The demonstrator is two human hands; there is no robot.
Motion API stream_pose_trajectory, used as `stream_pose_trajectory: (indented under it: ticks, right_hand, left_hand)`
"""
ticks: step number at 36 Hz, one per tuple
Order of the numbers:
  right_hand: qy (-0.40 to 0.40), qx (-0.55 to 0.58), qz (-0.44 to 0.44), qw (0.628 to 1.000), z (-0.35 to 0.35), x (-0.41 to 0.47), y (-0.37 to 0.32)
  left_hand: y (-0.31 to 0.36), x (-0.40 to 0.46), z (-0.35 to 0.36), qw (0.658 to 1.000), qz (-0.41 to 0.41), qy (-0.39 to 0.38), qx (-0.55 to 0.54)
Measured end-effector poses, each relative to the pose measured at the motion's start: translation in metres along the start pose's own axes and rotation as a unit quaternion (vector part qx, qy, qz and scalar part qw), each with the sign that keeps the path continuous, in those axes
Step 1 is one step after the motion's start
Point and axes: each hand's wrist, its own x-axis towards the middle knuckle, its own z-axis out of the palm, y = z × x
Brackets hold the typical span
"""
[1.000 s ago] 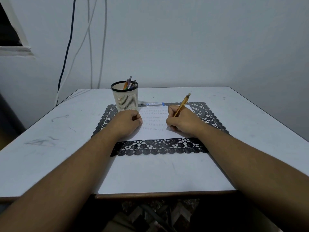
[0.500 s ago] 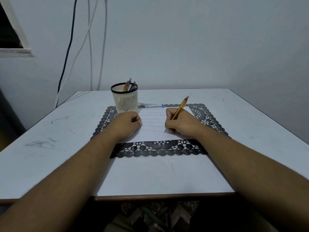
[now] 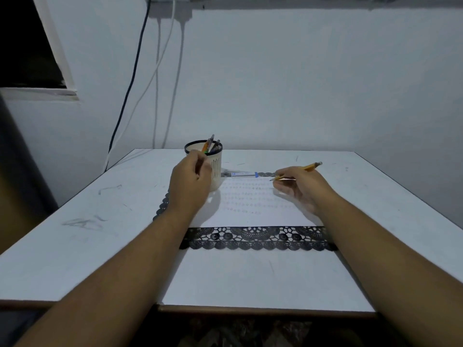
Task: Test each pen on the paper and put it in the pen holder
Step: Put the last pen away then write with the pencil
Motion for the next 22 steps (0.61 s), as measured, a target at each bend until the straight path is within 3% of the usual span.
stream_pose_trajectory:
  ticks: [4, 7, 14, 22]
  right_hand:
    - [-0.004, -0.062, -0.038, 0.997, 0.009, -0.004, -0.012]
    - [0.009, -0.099, -0.086, 0.991, 0.024, -0.006, -0.025]
    - [0.049, -0.025, -0.173, 0.983, 0.063, -0.001, -0.069]
    - [0.033, -0.142, -0.262, 0.954, 0.109, 0.016, -0.097]
  left_hand:
    - [-0.011, 0.006, 0.001, 0.998, -0.014, 0.058, -0.016]
    - [-0.026, 0.010, 0.002, 0.994, -0.081, 0.073, -0.022]
    - [-0.042, 0.019, 0.004, 0.970, -0.238, -0.030, -0.044]
    - [-0.047, 0.025, 0.009, 0.967, -0.238, -0.086, -0.028]
